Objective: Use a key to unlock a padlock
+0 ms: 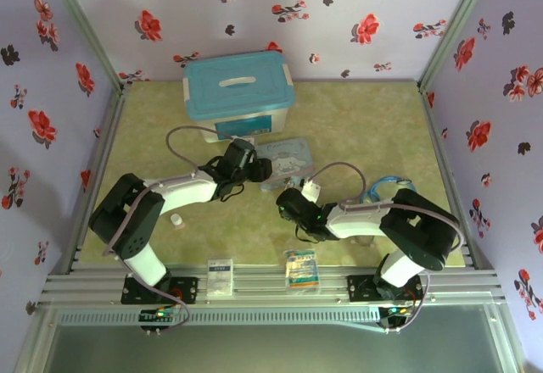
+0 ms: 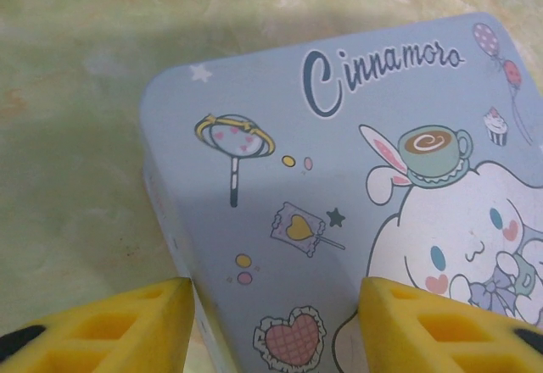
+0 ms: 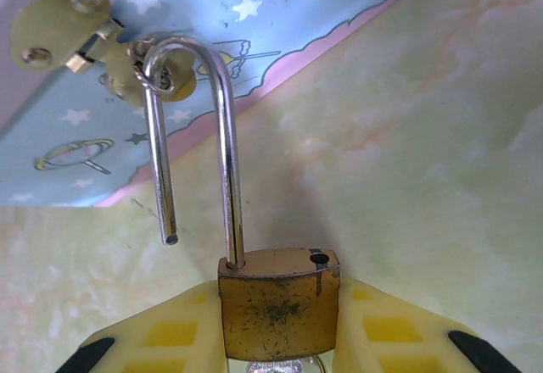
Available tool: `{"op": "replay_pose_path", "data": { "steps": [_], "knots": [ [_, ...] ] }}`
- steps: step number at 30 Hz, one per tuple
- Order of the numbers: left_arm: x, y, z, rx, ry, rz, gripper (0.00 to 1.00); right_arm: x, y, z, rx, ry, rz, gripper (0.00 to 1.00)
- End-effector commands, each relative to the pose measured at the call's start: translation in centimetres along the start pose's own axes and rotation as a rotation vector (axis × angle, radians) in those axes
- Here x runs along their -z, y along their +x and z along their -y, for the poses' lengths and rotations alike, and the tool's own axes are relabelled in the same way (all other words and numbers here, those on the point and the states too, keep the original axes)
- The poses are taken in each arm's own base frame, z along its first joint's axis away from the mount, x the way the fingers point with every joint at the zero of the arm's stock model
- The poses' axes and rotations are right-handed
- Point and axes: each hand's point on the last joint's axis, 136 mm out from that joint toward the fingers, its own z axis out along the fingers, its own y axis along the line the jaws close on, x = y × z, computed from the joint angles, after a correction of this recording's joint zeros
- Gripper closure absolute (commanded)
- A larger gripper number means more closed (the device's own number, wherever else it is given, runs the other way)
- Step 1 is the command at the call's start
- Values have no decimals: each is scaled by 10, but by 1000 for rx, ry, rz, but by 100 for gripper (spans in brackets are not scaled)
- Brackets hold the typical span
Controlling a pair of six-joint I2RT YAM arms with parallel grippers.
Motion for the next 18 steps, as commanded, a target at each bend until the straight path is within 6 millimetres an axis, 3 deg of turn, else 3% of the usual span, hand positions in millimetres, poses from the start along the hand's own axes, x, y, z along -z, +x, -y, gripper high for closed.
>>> {"op": "replay_pose_path", "data": {
  "steps": [1, 7, 18],
  "knots": [
    [-8, 29, -23, -39, -63, -80, 47, -18, 20, -12, -110, -73, -70, 78],
    [-9, 32, -25, -64, -66, -87, 48, -20, 15, -15, -144, -70, -47, 78],
    [-17, 51, -38, -100, -94, -139, 54, -14, -21, -23, -233, -141, 40, 79]
  ]
}}
